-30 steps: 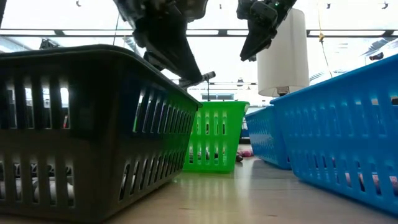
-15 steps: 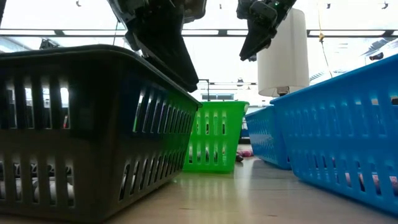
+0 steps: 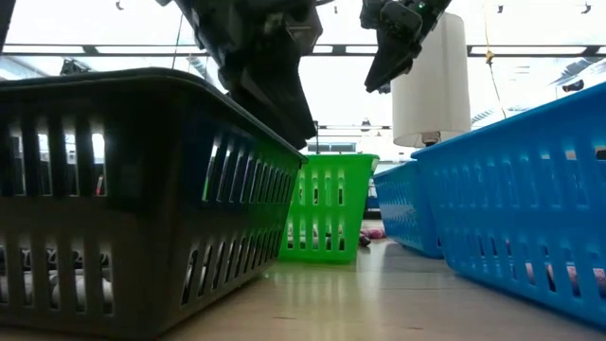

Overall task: Sort crayons
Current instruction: Put the black crayon into the green bin

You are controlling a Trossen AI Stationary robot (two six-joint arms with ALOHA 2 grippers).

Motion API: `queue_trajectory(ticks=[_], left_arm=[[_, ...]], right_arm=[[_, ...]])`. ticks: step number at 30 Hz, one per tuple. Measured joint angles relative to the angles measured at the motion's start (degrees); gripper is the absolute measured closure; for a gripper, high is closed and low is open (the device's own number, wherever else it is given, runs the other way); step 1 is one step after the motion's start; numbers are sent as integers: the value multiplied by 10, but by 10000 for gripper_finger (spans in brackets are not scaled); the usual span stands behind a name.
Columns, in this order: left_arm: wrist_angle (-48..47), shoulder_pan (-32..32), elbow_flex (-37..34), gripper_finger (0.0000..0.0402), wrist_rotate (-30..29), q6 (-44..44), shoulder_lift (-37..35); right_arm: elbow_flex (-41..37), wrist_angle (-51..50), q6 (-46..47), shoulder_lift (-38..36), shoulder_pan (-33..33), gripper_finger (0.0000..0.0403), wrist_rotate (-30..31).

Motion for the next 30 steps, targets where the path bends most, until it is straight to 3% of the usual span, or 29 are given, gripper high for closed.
queue_trajectory(ticks=[6, 13, 21, 30], left_arm=[[-17, 36, 0, 260, 0, -15, 0], [-89, 77, -1, 260, 1, -149, 7], [-108, 90, 5, 260, 37, -288, 35], [-216, 79, 115, 260, 34, -312, 121]], right_arm=[[0, 0, 0, 0, 0, 235, -10], [0, 7, 0, 0, 0, 235, -10], [0, 30, 2, 0, 0, 235, -10], [0, 26, 0, 0, 1, 235, -25]])
